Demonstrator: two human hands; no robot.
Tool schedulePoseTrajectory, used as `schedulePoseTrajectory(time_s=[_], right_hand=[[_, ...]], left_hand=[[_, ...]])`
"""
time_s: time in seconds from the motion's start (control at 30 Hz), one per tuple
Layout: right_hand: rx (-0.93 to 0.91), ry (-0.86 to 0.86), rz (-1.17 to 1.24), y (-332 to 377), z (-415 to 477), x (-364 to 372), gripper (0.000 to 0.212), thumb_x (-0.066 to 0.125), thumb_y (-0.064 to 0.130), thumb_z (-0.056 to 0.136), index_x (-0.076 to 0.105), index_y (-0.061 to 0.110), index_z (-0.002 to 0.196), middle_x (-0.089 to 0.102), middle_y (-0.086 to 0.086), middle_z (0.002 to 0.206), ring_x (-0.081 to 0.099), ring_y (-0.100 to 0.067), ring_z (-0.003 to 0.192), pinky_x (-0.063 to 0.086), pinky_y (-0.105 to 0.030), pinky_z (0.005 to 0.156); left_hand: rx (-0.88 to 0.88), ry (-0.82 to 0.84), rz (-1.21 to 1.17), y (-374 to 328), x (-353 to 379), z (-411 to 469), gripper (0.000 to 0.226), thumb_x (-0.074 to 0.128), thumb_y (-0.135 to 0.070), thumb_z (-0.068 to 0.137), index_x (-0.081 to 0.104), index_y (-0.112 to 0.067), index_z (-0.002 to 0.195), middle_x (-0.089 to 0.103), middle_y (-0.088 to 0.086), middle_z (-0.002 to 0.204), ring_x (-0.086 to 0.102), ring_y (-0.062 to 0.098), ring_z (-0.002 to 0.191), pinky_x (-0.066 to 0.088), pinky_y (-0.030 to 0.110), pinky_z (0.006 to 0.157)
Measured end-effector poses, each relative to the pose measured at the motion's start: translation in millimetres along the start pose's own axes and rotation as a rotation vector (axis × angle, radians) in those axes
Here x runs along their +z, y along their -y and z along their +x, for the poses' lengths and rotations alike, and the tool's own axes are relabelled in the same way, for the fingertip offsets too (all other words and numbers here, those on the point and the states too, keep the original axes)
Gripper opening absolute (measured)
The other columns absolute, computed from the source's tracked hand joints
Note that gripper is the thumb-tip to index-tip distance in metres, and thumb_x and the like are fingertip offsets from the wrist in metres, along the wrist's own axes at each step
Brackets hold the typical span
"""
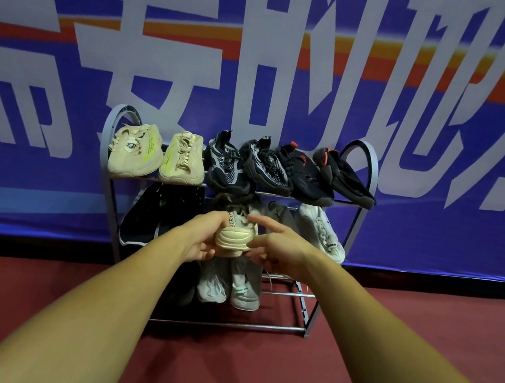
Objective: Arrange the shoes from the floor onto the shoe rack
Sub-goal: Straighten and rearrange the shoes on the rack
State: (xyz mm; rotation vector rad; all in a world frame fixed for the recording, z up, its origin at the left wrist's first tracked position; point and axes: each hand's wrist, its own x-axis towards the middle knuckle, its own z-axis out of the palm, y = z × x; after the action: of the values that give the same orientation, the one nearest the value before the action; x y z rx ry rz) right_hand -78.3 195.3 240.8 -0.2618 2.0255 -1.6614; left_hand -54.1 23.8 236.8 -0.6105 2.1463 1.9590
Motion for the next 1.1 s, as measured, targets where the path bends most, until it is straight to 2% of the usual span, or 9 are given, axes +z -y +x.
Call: schedulePoseTrajectory(time_s=[0.1,0.23,0.5,0.57,0.77,0.83,0.9,0.97,1.1], right_hand=[[-0.012,-0.046,0.007,-6,1,-1,0.065,0.059,-0.004,0.09,0.046,0.03,0.144,0.064,-0.019,0.087,0.06,-0.018,0.063,0.044,-0.023,0.049],[-0.05,-0.114,0.116,-5,-4,-5,0.057,0.053,-0.007,0.095,0.044,0.023,0.142,0.057,-0.014,0.081,0.052,-0.014,0.059,0.041,-0.017,0.04],[0.0,-0.325,0.274,-14,12,-17,0.054,0.054,0.018,0.1,0.034,0.034,0.148,0.057,-0.013,0.112,0.054,-0.017,0.062,0.041,-0.018,0.039],[-0.006,-0.357,0.323,-16,16,-19,0.056,0.055,0.017,0.099,0.033,0.032,0.148,0.057,-0.012,0.113,0.051,-0.016,0.059,0.038,-0.016,0.036],[0.064,-0.487,0.507,-19,29,-21,0.075,0.061,-0.001,0.086,0.024,0.022,0.147,0.051,-0.01,0.078,0.043,-0.012,0.05,0.038,-0.021,0.036],[0.124,-0.492,0.513,-19,33,-22,0.068,0.064,0.003,0.082,0.034,0.012,0.143,0.052,-0.008,0.072,0.043,-0.009,0.045,0.031,-0.016,0.031],[0.126,-0.462,0.521,-16,35,-22,0.042,0.063,0.01,0.084,0.053,0.004,0.125,0.057,-0.01,0.078,0.042,-0.007,0.04,0.026,-0.014,0.03],[0.127,-0.45,0.546,-14,34,-19,0.025,0.057,0.013,0.086,0.055,0.006,0.11,0.059,-0.013,0.086,0.042,-0.005,0.033,0.027,-0.014,0.031],[0.117,-0.485,0.574,-19,42,-13,0.046,0.055,0.011,0.079,0.052,0.002,0.125,0.061,-0.016,0.092,0.045,-0.008,0.035,0.03,-0.016,0.034]], left_hand=[[-0.036,-0.022,-0.054,-1,-3,-6,0.007,0.048,-0.018,0.084,0.052,-0.016,0.078,0.058,-0.005,0.043,0.057,0.012,0.036,0.027,0.021,0.056],[-0.045,-0.019,-0.103,-6,-1,-16,0.014,0.045,-0.02,0.087,0.048,-0.017,0.074,0.056,-0.005,0.042,0.054,0.013,0.03,0.022,0.021,0.055],[-0.058,-0.055,-0.288,2,-33,-9,0.008,0.049,-0.024,0.065,0.05,-0.016,0.064,0.051,0.0,0.058,0.049,0.018,0.048,0.036,0.024,0.052],[-0.058,-0.041,-0.312,5,-38,-7,0.014,0.051,-0.026,0.062,0.056,-0.014,0.068,0.057,0.003,0.064,0.055,0.021,0.052,0.041,0.025,0.053],[-0.017,-0.098,-0.353,-2,-36,-5,0.029,0.059,-0.051,0.078,0.064,-0.022,0.077,0.062,-0.003,0.069,0.057,0.015,0.063,0.041,0.025,0.059],[-0.015,-0.137,-0.42,-3,-36,-4,0.035,0.061,-0.054,0.084,0.065,-0.02,0.086,0.063,-0.002,0.076,0.054,0.013,0.066,0.036,0.024,0.058],[-0.036,-0.128,-0.52,-1,-36,-2,0.037,0.068,-0.05,0.081,0.064,-0.018,0.1,0.062,0.0,0.087,0.054,0.013,0.072,0.036,0.024,0.059],[-0.037,-0.124,-0.595,1,-37,2,0.039,0.073,-0.042,0.079,0.062,-0.02,0.108,0.063,0.002,0.1,0.057,0.014,0.081,0.039,0.025,0.063],[-0.032,-0.16,-0.554,2,-30,6,0.053,0.076,-0.036,0.08,0.055,-0.022,0.127,0.065,0.007,0.118,0.06,0.015,0.087,0.041,0.025,0.061]])
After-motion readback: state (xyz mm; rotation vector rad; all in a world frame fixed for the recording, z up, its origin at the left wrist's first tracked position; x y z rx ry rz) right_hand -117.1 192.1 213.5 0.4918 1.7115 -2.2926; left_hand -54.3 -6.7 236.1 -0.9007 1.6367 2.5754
